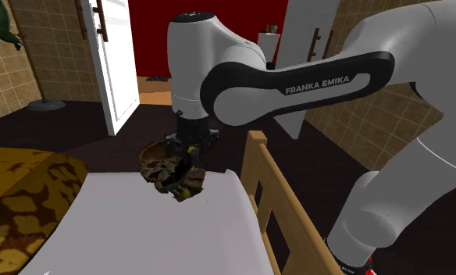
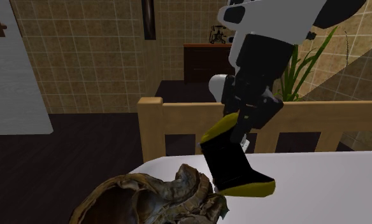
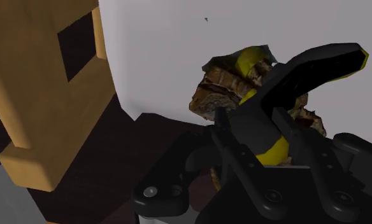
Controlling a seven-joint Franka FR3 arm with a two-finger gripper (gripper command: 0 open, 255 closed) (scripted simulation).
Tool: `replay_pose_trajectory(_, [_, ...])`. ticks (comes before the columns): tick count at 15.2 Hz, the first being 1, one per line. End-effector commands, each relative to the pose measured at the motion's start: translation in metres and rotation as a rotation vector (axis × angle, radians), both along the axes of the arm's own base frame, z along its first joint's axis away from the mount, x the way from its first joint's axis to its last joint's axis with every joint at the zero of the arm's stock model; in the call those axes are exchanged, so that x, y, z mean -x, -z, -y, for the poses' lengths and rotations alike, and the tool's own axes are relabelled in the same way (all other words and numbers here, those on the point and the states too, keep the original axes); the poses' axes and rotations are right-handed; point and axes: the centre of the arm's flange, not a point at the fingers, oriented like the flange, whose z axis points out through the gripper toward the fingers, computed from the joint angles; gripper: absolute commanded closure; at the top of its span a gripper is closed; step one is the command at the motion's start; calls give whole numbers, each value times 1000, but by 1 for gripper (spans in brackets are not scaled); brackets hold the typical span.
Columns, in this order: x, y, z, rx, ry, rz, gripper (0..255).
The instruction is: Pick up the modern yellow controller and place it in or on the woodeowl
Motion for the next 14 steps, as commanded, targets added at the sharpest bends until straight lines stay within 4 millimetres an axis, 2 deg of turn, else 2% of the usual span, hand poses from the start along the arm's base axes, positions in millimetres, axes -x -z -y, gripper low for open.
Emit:
replay_pose_trajectory(1, [-26, -3, 11, 0, 0, 1, 255])
replay_pose_trajectory(5, [-78, 0, 33, 0, 0, 1, 255])
replay_pose_trajectory(14, [-78, 48, 33, 0, 0, 1, 255])
